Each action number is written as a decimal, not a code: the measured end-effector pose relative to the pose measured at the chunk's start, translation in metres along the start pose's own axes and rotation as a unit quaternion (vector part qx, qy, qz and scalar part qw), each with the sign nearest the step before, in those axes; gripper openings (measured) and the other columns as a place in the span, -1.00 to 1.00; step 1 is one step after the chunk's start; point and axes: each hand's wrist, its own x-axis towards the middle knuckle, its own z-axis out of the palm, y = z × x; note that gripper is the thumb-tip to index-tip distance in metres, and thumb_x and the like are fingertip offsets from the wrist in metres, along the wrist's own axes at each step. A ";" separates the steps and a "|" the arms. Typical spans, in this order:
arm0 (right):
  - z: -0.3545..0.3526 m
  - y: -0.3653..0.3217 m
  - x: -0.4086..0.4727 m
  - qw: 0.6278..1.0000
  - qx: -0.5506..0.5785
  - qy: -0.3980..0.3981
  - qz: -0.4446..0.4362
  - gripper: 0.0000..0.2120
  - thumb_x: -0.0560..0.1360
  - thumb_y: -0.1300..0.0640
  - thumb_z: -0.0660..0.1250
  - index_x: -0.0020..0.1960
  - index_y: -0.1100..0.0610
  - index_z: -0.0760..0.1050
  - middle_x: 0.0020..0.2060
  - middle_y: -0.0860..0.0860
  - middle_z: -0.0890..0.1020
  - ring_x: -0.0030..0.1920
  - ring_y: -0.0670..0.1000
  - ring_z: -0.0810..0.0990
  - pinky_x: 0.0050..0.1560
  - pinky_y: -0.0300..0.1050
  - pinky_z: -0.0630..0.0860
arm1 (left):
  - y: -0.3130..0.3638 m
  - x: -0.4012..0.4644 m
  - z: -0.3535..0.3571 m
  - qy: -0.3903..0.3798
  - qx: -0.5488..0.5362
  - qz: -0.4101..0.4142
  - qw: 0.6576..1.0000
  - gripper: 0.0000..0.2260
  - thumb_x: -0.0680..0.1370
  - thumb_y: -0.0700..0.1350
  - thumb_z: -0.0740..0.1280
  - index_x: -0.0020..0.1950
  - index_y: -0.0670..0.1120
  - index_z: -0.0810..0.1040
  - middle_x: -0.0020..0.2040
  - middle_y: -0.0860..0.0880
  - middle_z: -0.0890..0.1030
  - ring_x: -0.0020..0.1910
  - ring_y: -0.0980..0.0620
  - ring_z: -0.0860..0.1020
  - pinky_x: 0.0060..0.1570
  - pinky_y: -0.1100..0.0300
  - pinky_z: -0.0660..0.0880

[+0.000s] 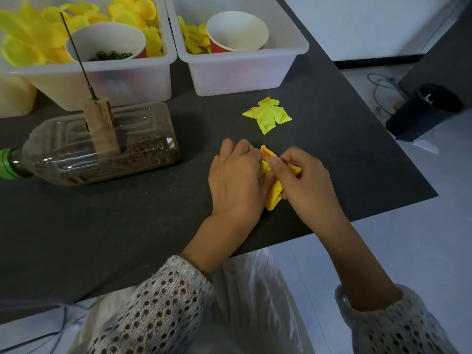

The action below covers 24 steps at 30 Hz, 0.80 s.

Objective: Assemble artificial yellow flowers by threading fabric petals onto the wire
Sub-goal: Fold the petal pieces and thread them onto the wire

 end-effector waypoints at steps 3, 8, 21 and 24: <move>-0.007 0.002 0.004 0.998 0.056 -0.019 0.032 -0.80 0.58 0.09 0.21 -0.21 0.05 0.45 -0.38 -0.02 0.52 -0.39 -0.10 0.54 -0.39 -0.23 0.46 | 0.000 0.004 -0.002 -0.027 -0.037 0.007 0.999 -0.70 0.44 0.20 0.38 -0.26 0.00 0.43 -0.21 0.07 0.39 -0.12 0.08 0.31 -0.33 0.14 0.21; -0.019 0.008 0.009 0.992 0.105 -0.028 0.061 -0.77 0.58 0.19 0.21 -0.23 0.08 0.48 -0.53 -0.09 0.50 -0.53 -0.15 0.49 -0.50 -0.36 0.42 | -0.008 0.012 -0.008 -0.075 -0.194 -0.038 0.977 -0.61 0.37 0.22 0.48 -0.29 -0.04 0.43 -0.25 0.06 0.43 -0.18 0.10 0.36 -0.31 0.19 0.29; -0.040 0.035 0.003 0.985 0.113 0.096 0.091 -0.76 0.59 0.23 0.20 -0.25 0.13 0.46 -0.53 -0.04 0.45 -0.54 -0.18 0.45 -0.50 -0.42 0.38 | -0.028 0.058 -0.063 0.009 -0.465 -0.211 0.860 -0.80 0.61 -0.12 0.30 -0.07 -0.25 0.55 -0.26 -0.18 0.58 -0.31 0.00 0.56 -0.33 0.10 0.54; -0.032 0.034 0.001 0.990 0.107 0.071 0.062 -0.79 0.59 0.17 0.21 -0.22 0.10 0.48 -0.49 -0.03 0.48 -0.48 -0.16 0.46 -0.44 -0.37 0.41 | -0.015 0.091 -0.073 0.024 -0.450 -0.214 0.867 -0.80 0.62 -0.04 0.29 -0.13 -0.11 0.57 -0.40 0.02 0.58 -0.48 0.12 0.52 -0.50 0.29 0.45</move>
